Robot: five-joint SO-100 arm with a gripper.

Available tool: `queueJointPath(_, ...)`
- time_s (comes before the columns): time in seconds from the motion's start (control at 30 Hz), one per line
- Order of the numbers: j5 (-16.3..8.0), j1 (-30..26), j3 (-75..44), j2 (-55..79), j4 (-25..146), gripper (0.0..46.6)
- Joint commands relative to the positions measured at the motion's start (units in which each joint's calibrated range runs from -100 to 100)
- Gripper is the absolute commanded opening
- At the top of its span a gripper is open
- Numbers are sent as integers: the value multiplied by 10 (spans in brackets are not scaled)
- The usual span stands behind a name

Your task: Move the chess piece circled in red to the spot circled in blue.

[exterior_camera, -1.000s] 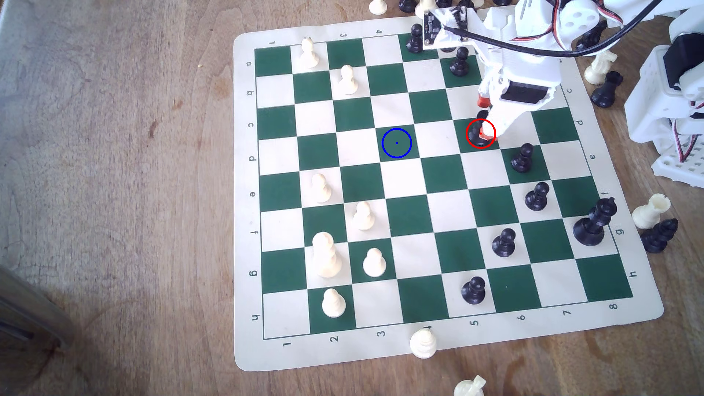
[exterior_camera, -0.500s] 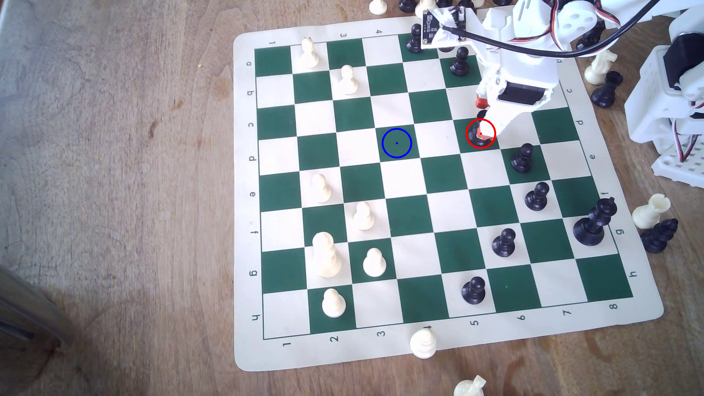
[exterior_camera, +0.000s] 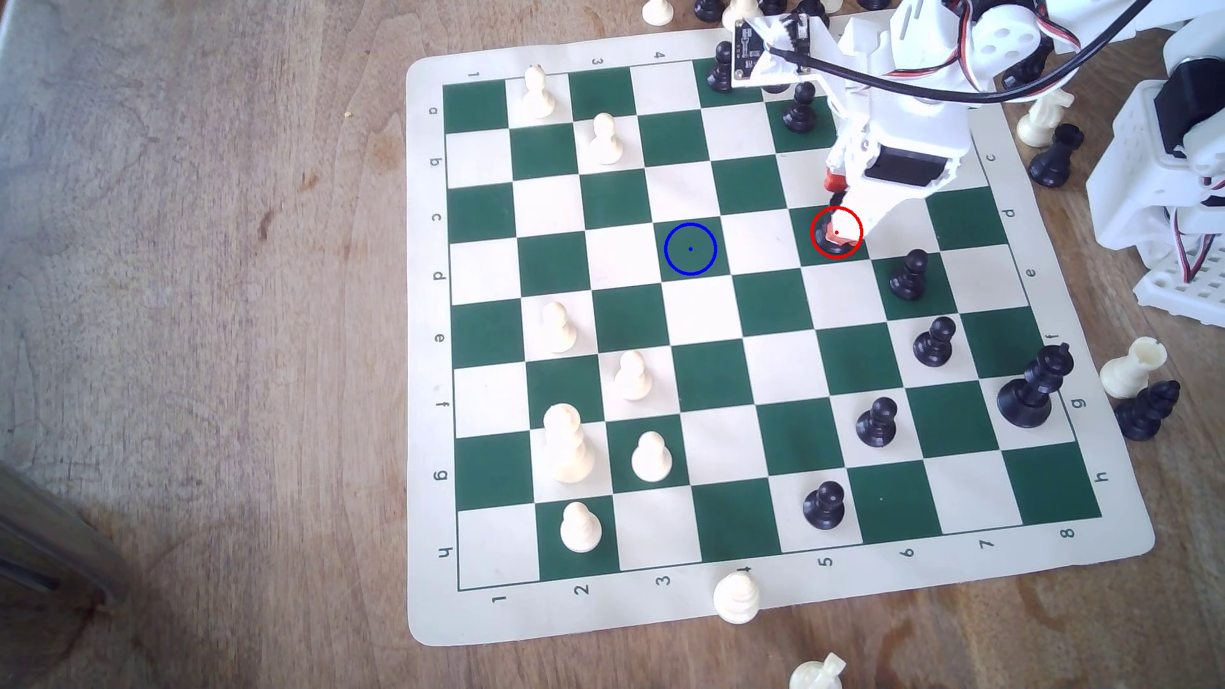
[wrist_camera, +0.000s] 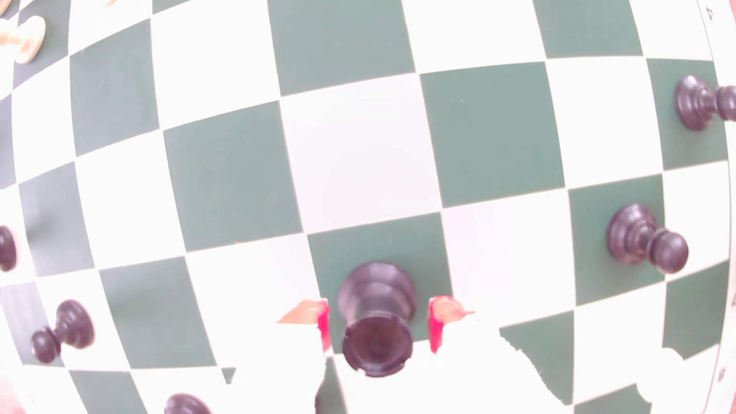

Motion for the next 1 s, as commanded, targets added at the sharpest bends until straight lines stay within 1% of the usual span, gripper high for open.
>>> queueJointPath(0.0,-2,-9,-3,-5,6,132)
queueJointPath(0.43,-2,-15,-3,1,12,103)
queueJointPath(0.73,-2,-19,-3,4,12,42)
queueJointPath(0.87,-2,-20,-9,0,17,24)
queueJointPath(0.97,-3,-22,-32,-11,44,21)
